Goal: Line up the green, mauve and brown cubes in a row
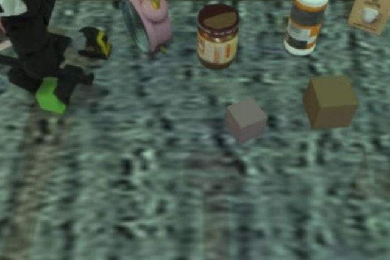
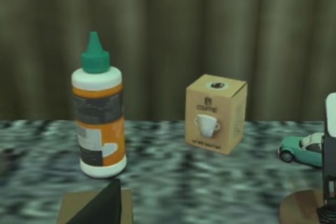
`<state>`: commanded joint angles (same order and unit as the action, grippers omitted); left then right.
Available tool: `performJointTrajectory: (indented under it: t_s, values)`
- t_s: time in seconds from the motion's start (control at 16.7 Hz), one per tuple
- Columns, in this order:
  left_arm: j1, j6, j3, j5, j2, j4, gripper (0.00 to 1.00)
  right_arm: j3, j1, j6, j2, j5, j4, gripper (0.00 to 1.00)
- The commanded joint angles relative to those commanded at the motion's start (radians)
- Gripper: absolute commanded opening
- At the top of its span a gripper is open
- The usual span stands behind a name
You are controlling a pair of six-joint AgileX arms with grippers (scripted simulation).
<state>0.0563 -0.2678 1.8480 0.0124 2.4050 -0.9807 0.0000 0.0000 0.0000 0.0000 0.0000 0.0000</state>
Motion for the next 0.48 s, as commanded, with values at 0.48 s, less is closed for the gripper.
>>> performJointTrajectory:
  t_s: [0.48]
  values:
    - [-0.015,0.002,0.113,0.000,-0.065,-0.183,0.00,0.000,0.000,0.000,0.000,0.000,0.000,1.00]
